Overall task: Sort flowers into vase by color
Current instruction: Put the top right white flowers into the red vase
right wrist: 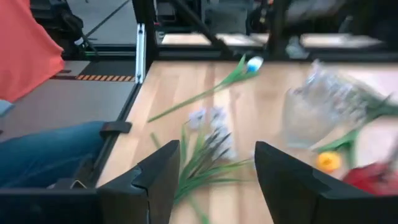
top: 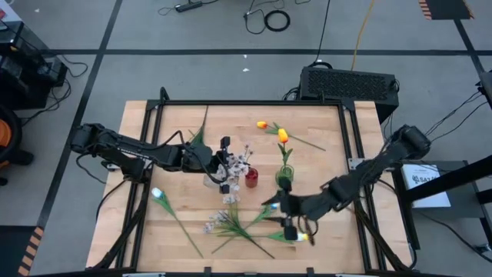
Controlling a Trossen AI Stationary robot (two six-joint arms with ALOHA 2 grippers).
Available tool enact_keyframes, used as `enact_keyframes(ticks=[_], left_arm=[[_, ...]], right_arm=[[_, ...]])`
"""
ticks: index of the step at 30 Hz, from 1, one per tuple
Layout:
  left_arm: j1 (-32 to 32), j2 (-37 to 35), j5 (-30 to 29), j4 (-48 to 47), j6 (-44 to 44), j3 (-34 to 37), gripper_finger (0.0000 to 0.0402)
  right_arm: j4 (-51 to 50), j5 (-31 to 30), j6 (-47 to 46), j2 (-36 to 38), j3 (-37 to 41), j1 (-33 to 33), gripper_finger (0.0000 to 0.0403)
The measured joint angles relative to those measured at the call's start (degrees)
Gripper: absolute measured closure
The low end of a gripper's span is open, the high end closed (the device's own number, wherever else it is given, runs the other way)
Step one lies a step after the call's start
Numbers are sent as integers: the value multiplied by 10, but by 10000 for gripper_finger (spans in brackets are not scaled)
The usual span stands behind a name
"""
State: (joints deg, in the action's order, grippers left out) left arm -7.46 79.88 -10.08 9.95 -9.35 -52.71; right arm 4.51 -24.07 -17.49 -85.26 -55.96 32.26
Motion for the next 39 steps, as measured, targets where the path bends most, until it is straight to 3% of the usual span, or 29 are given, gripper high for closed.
enact_keyframes(ticks=[10, 18, 25, 33, 39], left_arm=[[0, 0, 0, -21, 30, 0, 372], [0, 0, -1, 21, 44, 35, 372], [-2, 0, -5, 8, 46, 36, 372], [-4, 0, -5, 0, 56, 36, 372], [-4, 6, -6, -3, 57, 36, 372]], right_arm=[[101, -11, -85, -140, -1, 10, 242], [13, -7, -96, -224, -102, 3, 245], [-125, -79, -100, -255, -183, 12, 245], [-200, -217, -104, -252, -193, 31, 245], [-202, -236, -100, -252, -193, 35, 245]])
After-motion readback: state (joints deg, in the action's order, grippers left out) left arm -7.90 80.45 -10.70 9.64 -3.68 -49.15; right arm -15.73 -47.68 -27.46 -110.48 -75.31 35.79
